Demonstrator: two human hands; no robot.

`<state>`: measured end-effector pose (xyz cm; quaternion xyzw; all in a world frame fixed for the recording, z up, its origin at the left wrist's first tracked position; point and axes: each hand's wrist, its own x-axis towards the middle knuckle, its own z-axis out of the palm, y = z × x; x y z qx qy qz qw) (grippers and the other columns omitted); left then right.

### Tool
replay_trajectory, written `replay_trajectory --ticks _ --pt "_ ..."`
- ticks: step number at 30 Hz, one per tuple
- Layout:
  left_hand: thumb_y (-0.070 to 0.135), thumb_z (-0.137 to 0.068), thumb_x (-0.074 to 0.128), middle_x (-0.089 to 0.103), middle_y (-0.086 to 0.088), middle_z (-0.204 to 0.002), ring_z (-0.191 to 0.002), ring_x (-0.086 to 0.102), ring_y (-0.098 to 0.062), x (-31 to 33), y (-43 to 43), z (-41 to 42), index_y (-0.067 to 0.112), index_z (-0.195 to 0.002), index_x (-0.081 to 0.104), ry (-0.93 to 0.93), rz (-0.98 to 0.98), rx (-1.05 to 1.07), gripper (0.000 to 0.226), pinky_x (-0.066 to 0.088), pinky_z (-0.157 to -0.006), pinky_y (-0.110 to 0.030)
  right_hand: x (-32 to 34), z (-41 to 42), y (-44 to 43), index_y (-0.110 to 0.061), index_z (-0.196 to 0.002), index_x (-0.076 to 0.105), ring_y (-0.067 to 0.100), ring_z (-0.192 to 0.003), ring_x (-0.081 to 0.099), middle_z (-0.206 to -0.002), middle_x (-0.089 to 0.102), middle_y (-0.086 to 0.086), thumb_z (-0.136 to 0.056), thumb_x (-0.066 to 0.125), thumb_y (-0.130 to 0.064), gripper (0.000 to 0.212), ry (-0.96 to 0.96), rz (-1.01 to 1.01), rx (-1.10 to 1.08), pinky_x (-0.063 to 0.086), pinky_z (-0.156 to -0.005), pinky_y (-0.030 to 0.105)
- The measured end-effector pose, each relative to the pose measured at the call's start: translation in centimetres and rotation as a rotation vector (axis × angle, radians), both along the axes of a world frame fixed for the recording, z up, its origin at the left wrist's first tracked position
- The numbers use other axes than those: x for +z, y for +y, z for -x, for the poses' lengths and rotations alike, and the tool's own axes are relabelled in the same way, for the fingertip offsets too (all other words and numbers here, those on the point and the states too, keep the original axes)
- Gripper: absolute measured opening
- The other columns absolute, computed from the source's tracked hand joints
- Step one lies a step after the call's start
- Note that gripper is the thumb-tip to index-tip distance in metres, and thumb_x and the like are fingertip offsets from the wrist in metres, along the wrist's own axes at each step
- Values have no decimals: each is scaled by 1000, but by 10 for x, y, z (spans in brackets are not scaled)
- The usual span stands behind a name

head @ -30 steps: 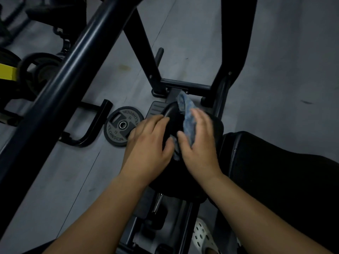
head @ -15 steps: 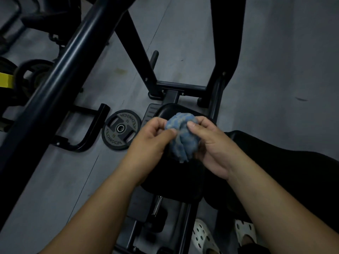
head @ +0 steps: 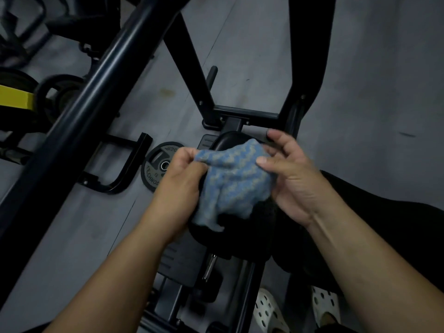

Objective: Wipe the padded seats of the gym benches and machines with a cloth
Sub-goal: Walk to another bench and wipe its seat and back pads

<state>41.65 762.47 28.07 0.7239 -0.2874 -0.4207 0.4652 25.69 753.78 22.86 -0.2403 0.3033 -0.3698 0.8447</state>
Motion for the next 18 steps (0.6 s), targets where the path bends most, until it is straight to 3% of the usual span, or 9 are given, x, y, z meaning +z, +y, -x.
replay_trajectory --ticks 2,4,6,8,9,12,15,18 --pt "6 -99 47 72 5 -86 -73 68 -17 0 4 -5 23 -111 49 -45 44 -41 21 55 -62 -34 1 -6 -11 -23 -115 60 12 -95 63 -102 64 0 -80 59 17 53 17 110 -35 55 -83 30" --pt "5 -98 50 72 12 -104 -84 72 -17 -7 10 -10 39 -122 44 -174 6 -93 42 57 -67 -37 -4 -14 -18 -29 -104 64 6 -98 61 -105 64 -4 -78 59 16 52 169 229 -25 52 -84 29" --pt "1 -93 49 66 23 -104 -81 68 -5 -19 19 -13 46 -119 48 -404 -72 -158 52 53 -65 -27 -17 -19 -17 -32 -99 65 3 -104 59 -109 61 -3 -77 58 10 48 713 555 69 46 -88 29" --pt "-4 -88 48 63 19 -103 -80 60 -3 -27 25 -11 39 -112 58 -598 -124 -206 51 50 -71 -25 -28 -23 -2 -30 -109 66 18 -118 51 -120 55 0 -81 56 0 42 1209 784 101 42 -99 32" --pt "-3 -86 49 62 15 -106 -83 57 -3 -30 27 -11 34 -111 62 -681 -135 -222 46 49 -78 -24 -30 -26 10 -26 -115 66 23 -120 48 -124 54 1 -84 56 -3 40 1271 850 38 41 -103 36" --pt "12 -87 53 61 8 -117 -99 57 -9 -29 27 -8 30 -117 59 -831 -163 -207 35 48 -89 -31 -22 -51 45 -20 -136 56 26 -136 38 -145 45 5 -98 52 -19 39 1153 942 23 33 -114 46" --pt "21 -92 48 54 12 -131 -110 55 -10 -25 26 -9 35 -135 43 -847 -205 -91 45 47 -89 -36 -26 -90 54 -24 -159 14 23 -153 -7 -168 -2 7 -104 28 -49 62 1257 827 232 1 -125 44" --pt "18 -98 44 46 6 -145 -125 47 -11 -27 23 -23 27 -144 40 -835 -197 -50 47 43 -99 -35 -33 -120 60 -27 -159 -4 26 -149 -27 -164 -23 9 -96 5 -66 75 1380 886 248 -13 -122 48"
